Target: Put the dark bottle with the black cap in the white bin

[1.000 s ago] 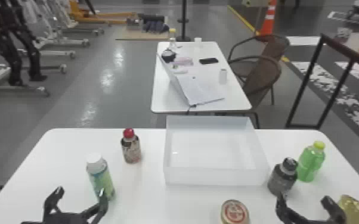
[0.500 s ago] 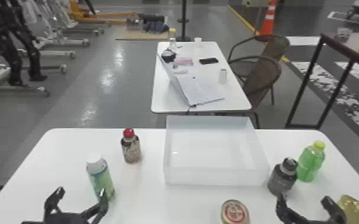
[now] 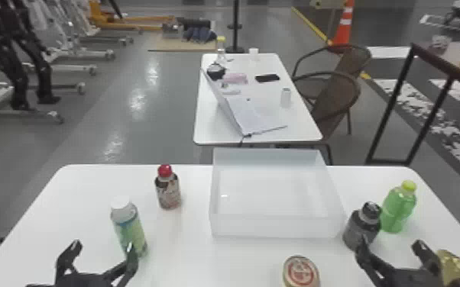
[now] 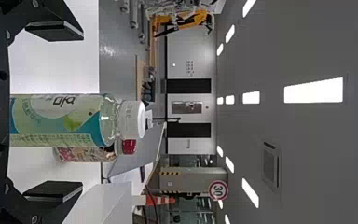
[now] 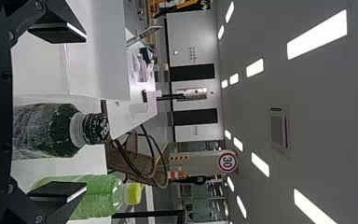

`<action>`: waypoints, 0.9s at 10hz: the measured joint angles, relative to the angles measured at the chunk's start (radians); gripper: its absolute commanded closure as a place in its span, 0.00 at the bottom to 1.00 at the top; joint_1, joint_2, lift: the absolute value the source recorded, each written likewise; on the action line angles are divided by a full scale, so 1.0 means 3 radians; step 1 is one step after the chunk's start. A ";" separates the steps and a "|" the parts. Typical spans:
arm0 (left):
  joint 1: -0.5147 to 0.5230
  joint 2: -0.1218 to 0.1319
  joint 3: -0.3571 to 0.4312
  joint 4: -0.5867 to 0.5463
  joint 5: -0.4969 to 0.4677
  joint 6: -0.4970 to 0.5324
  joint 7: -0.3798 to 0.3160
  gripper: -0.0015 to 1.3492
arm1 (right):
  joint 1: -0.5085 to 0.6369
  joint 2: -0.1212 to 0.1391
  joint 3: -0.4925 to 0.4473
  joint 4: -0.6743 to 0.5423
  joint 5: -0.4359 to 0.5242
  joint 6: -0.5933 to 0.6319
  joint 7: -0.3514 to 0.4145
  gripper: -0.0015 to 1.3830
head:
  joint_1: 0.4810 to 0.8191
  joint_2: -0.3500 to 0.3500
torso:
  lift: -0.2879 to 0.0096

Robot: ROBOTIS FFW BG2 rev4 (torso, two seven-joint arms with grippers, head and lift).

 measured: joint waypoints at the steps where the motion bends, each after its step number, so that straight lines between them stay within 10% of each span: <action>1: 0.0001 0.0000 0.0003 0.0000 0.0007 -0.0001 0.0000 0.12 | -0.0120 -0.0030 0.0000 0.0116 -0.0009 -0.0030 0.0000 0.12 | 0.20 0.50 | 0.63; 9: 0.0017 0.0000 0.0038 -0.0001 0.0023 -0.0016 0.0000 0.12 | -0.0731 -0.0269 0.0005 0.0728 -0.0319 0.0195 0.0395 0.14 | 0.20 0.50 | 0.63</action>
